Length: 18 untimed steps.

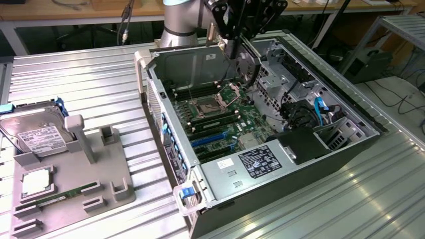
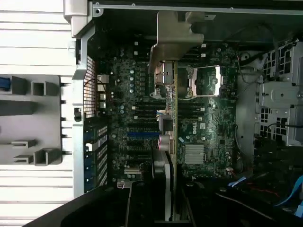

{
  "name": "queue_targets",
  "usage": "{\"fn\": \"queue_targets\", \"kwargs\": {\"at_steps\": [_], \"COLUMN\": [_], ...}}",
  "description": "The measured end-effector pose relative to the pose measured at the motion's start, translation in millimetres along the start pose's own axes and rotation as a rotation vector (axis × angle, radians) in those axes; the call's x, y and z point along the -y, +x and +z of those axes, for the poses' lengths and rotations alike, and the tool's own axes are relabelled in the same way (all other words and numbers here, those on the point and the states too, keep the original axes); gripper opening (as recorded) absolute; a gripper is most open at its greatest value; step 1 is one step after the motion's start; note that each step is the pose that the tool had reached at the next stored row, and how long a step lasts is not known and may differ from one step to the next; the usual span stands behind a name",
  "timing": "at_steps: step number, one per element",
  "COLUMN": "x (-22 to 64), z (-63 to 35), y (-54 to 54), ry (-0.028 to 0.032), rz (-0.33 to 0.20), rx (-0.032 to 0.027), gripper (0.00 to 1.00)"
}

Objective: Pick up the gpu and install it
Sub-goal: 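Pick up the gpu and move the gpu toward the slot, then insert the gpu into the slot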

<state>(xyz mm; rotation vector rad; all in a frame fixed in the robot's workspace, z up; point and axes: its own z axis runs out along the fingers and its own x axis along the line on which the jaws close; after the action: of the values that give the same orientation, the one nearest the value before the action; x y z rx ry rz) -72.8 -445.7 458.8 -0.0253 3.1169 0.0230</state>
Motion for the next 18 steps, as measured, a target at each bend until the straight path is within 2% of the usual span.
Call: {"fn": "queue_targets", "kwargs": {"at_steps": [1,6,8,12,14,16,18], "x": [0.3,0.4,0.3,0.3,0.3,0.3,0.3], "z": [0.7,0.9,0.9,0.9,0.9,0.9,0.9], "y": [-19.6,-22.0,-21.9,-22.0,-22.0,-22.0,-22.0], "ry": [0.0000,0.0002,-0.0002,-0.0018,-0.0035,-0.0046,-0.0066], "rz": [-0.001,-0.001,-0.019,-0.082,-0.151,-0.195,-0.278], "rx": [0.0000,0.0000,-0.0003,-0.0012,-0.0022,-0.0028,-0.0040], "gripper": [0.28,0.28,0.28,0.28,0.28,0.28,0.28]}}
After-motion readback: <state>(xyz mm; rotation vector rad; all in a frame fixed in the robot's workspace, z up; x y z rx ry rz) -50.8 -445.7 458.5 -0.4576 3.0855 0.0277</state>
